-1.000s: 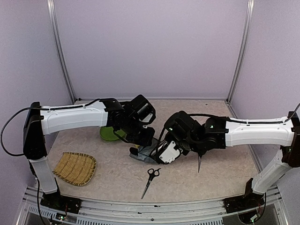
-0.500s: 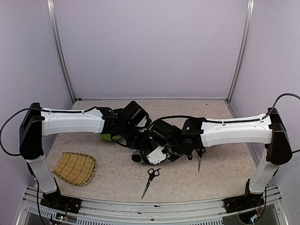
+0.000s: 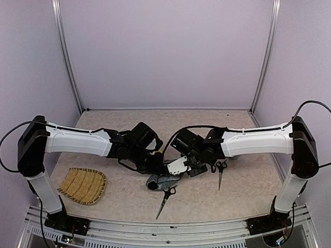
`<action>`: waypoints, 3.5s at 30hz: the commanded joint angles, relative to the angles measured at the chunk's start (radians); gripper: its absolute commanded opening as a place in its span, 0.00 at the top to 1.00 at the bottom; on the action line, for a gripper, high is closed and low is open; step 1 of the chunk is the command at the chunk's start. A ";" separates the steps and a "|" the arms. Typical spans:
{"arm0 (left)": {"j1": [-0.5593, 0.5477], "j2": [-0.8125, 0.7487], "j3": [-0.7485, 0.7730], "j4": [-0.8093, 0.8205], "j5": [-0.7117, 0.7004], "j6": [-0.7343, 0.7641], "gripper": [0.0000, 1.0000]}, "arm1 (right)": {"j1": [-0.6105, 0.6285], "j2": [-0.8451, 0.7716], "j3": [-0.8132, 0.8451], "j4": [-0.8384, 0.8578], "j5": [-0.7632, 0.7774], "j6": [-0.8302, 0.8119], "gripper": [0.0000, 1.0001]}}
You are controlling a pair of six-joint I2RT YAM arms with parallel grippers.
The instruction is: Sort the hair-cutting tools
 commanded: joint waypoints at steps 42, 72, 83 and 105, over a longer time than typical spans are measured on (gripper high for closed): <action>-0.035 -0.049 -0.019 0.017 -0.121 0.286 0.67 | -0.241 -0.251 -0.127 0.049 -0.829 0.228 0.32; -0.388 0.209 0.244 -0.142 -0.665 0.999 0.44 | -0.467 0.061 -0.184 0.186 -1.102 0.412 0.46; -0.371 0.315 0.270 -0.080 -0.718 1.075 0.46 | -0.467 0.111 -0.177 0.166 -1.183 0.373 0.54; -0.350 0.168 0.143 -0.010 -0.740 1.052 0.76 | -0.523 0.109 -0.148 0.031 -1.360 0.296 1.00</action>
